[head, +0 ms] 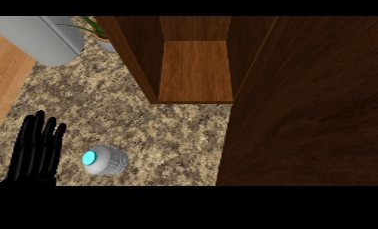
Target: Pick up the bottled water, place it into the cabinet and close the cabinet
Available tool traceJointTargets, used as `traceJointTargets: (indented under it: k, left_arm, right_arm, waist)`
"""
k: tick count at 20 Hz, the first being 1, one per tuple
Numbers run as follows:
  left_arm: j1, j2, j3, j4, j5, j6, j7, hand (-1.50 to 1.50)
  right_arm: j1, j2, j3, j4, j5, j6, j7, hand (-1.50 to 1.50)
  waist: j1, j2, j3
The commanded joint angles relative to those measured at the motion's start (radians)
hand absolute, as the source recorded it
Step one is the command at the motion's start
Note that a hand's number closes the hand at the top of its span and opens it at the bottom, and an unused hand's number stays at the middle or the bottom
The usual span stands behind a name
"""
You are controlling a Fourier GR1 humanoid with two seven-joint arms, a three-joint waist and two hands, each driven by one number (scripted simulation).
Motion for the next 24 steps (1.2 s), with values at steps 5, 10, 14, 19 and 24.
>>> traceJointTargets:
  k: [5,10,14,19,24]
  left_arm:
    - [-0.012,0.018,0.161,0.195,0.148,-0.112,-0.151,-1.5]
    - [-0.033,-0.009,0.175,0.373,0.162,-0.159,-0.28,-1.5]
    - [-0.024,-0.037,0.174,0.48,0.163,-0.18,-0.361,-1.5]
    - [-0.09,-0.038,0.231,0.627,0.194,-0.232,-0.428,-1.5]
    - [-0.097,-0.074,0.281,0.857,0.202,-0.268,-0.63,-1.5]
  right_arm:
    - [-0.047,-0.019,-0.019,-0.108,0.033,-0.022,0.082,-1.5]
    - [0.013,-0.041,0.003,-0.161,0.038,-0.026,0.066,-1.5]
    - [0.004,-0.07,-0.005,-0.228,0.032,-0.028,0.125,-1.5]
    - [-0.049,-0.033,0.046,-0.125,0.087,-0.044,0.093,-1.5]
    - [-0.041,-0.035,0.068,-0.15,0.083,-0.068,0.102,-1.5]
  waist:
    - [0.005,0.002,0.0]
    - [-0.001,0.001,0.0]
    - [-0.003,0.0,0.0]
    - [0.002,0.001,0.001]
    - [-0.004,0.0,0.0]
